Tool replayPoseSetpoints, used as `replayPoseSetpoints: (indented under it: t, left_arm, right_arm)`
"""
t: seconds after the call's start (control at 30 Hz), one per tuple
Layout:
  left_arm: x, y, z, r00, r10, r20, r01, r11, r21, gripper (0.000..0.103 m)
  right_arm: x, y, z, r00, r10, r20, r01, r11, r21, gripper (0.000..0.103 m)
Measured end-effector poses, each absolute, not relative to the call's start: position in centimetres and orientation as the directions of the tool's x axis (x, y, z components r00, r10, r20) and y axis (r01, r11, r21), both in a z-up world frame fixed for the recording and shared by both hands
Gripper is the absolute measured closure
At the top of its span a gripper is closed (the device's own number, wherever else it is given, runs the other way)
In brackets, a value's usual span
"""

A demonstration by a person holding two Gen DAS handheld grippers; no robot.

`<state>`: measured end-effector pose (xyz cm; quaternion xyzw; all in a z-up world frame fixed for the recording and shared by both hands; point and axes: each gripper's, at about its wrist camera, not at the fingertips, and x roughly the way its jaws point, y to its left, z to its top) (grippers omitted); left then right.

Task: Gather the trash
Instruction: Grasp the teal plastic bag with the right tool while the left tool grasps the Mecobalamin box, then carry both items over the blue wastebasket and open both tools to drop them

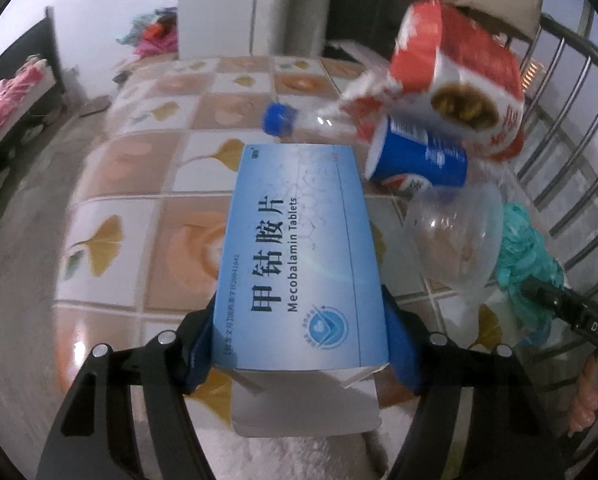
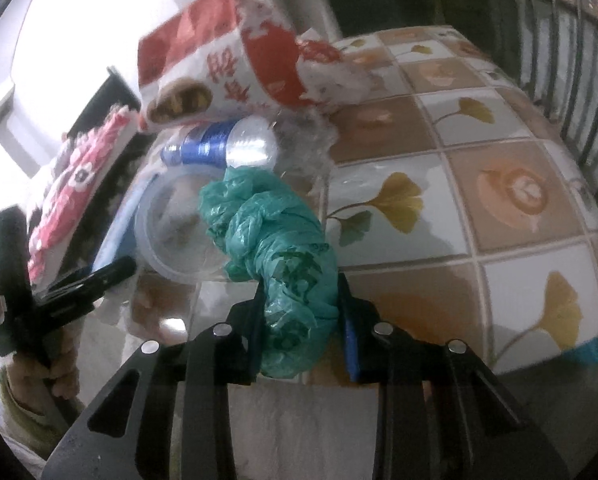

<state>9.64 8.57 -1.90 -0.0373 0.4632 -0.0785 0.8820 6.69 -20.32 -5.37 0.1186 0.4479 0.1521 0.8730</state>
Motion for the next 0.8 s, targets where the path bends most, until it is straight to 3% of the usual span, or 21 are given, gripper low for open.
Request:
replayPoseSetpoints:
  t: [0.17,0.5,0.8]
  left_arm:
    - [7.0,8.7,1.0,0.641,-0.137,-0.755,0.114,0.99,-0.083,0.034]
    - [4.8,1.9,4.9,0.671,-0.338,-0.66,0.346,0.93,-0.124,0.034]
    - [6.9,-8.0,5.5,0.527,-0.543,-0.654,0.567,0.798,-0.205,0.034]
  right_arm:
    - [5.6,-21.7,-4.2,0.593,0.381,-0.71,-0.141,0.917,0.374,0.075]
    - [2.1,-27.9,-1.8,0.707,0.344,-0.618,-0.056,0.898,0.436,0.075]
    - [-2.6,-37.6,-2.0,0.797,0.166,-0.581,0.176,0.856,0.486,0.075]
